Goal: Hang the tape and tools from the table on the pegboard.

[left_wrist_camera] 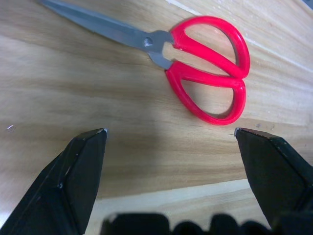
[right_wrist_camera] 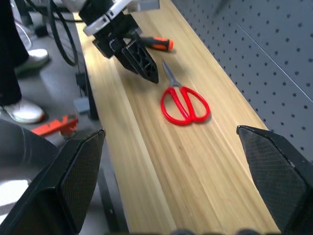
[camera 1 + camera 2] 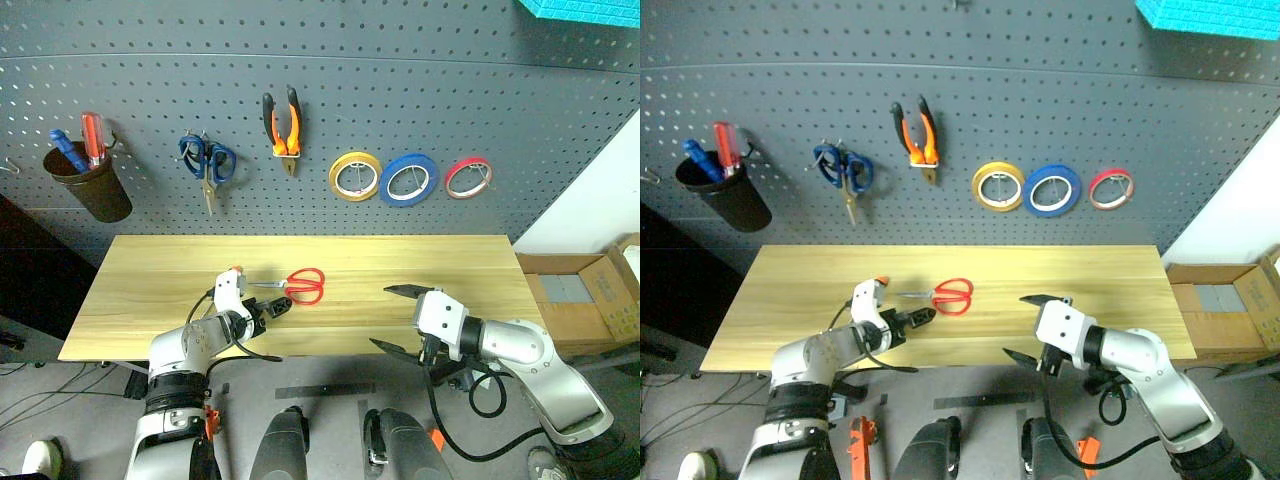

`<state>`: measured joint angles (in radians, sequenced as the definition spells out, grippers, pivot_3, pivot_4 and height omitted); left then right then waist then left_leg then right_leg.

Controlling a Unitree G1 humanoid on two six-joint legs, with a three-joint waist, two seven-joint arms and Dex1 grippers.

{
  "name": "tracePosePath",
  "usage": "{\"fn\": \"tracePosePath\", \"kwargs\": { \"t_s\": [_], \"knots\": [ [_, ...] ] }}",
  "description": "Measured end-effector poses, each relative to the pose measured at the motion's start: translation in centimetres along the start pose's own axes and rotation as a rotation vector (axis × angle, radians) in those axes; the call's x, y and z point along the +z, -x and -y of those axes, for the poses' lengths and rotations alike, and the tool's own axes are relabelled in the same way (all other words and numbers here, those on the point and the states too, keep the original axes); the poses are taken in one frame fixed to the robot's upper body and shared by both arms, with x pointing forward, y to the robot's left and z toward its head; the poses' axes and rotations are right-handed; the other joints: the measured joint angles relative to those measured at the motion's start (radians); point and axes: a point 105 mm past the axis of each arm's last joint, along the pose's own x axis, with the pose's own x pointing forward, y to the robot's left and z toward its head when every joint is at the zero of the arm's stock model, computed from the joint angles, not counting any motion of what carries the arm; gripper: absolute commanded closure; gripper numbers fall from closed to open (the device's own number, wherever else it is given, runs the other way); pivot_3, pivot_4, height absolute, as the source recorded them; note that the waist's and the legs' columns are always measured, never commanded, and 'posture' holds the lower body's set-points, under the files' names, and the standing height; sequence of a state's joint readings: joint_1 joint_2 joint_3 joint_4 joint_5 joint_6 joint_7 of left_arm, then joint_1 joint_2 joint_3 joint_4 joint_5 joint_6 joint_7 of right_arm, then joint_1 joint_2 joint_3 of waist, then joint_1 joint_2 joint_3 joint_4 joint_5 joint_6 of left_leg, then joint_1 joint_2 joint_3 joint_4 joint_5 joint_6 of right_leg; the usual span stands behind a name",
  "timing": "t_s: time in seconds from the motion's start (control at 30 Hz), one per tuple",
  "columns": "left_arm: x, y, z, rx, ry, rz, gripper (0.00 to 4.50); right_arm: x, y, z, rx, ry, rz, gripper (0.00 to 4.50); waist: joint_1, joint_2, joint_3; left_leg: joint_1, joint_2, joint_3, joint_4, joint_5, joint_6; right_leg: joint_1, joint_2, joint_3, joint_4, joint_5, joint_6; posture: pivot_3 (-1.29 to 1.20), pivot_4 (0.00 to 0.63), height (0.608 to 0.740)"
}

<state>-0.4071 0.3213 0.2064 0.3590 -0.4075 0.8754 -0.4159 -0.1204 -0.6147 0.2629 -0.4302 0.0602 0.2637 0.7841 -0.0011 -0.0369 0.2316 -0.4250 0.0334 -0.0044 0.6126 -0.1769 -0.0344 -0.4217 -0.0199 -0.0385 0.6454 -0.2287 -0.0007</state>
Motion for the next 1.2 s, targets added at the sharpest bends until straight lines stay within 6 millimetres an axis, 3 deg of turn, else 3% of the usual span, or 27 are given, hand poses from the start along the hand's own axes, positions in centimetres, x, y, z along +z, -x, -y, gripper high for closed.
{"fn": "tracePosePath", "kwargs": {
  "t_s": [0.2,0.33,0.67,0.9,1.2],
  "knots": [
    [4.3,1.0,-0.3,-0.019,-0.191,0.046,0.02,0.3,-0.2,0.3,-0.009,-0.001,0.005,0.0,0.0,0.0,0.0,0.0,0.001,0.0,0.0,0.0,0.0,0.0,0.0,0.0,0.001,0.0,0.0,-0.03,0.211,0.74],
    [6.6,1.8,-1.1,0.002,-0.443,0.041,0.02,0.6,-0.5,0.4,-0.02,-0.008,0.025,0.0,0.0,0.0,0.0,0.0,0.0,0.002,0.0,0.0,0.0,0.0,0.0,0.0,0.0,0.0,0.0,-0.02,0.21,0.74],
    [7.4,0.9,-0.3,-0.139,-1.116,-0.145,0.02,1.2,-1.1,0.8,-0.041,-0.024,0.05,0.0,0.003,0.0,0.0,-0.001,0.001,0.002,0.0,0.0,0.0,-0.002,0.0,0.0,0.0,0.0,0.0,-0.03,0.215,0.74],
    [9.3,1.2,-0.5,-0.164,-1.203,-0.187,0.02,0.9,-1.1,0.9,-0.056,-0.049,0.034,0.0,0.0,0.0,0.0,-0.004,-0.001,0.003,0.0,-0.001,0.001,-0.004,0.001,-0.001,0.0,0.0,0.001,-0.04,0.22,0.74],
    [8.2,1.2,-0.6,-0.243,-1.208,-0.319,0.02,0.2,-0.9,0.5,-0.065,-0.093,0.011,0.0,-0.001,-0.001,0.0,-0.004,-0.001,0.003,0.002,-0.001,0.002,-0.004,0.001,-0.001,0.002,-0.001,0.001,-0.05,0.23,0.74]
  ]
}}
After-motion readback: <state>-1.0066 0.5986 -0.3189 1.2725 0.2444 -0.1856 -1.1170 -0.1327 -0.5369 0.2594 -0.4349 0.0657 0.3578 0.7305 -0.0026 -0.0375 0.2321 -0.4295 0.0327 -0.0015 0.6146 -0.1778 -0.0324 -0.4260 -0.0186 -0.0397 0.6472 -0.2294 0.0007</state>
